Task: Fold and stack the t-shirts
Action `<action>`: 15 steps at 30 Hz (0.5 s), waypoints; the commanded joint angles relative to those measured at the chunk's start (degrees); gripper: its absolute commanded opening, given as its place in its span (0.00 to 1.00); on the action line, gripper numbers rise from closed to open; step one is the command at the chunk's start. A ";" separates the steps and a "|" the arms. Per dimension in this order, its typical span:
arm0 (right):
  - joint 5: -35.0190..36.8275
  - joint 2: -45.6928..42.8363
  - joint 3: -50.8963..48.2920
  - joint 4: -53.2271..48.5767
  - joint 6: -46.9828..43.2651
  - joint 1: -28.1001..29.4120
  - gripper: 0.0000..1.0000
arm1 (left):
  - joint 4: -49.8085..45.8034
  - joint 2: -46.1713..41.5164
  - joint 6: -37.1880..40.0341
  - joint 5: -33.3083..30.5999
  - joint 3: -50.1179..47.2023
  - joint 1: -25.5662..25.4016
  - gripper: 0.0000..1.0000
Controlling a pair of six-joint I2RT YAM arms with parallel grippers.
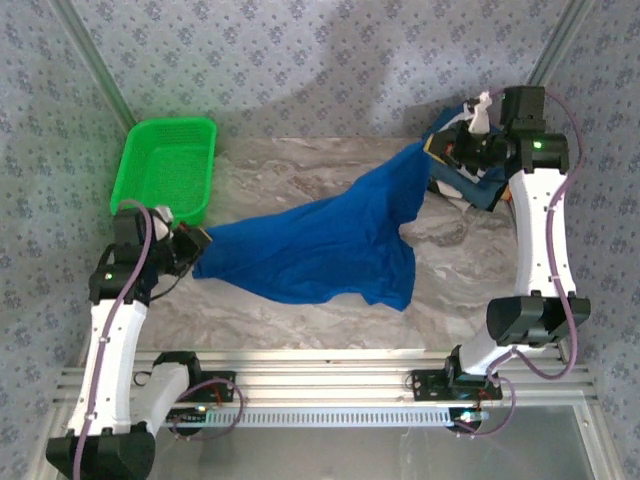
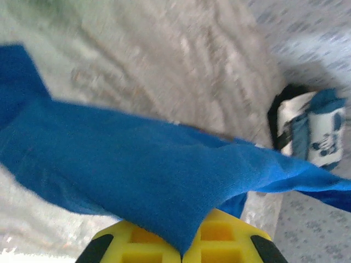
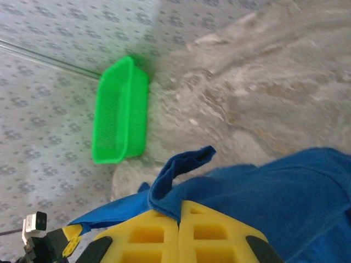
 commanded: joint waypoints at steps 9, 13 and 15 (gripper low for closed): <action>7.29 0.24 -8.71 -3.16 -6.30 0.13 0.00 | 4.99 13.03 -0.68 2.76 -10.74 -3.48 0.00; 7.82 2.06 -10.10 -2.39 -6.95 0.56 0.00 | 7.87 18.34 0.31 2.35 -11.54 -3.92 0.00; 7.87 2.89 -10.58 -1.68 -7.16 0.97 0.00 | 7.97 19.77 0.84 1.34 -11.48 -3.81 0.00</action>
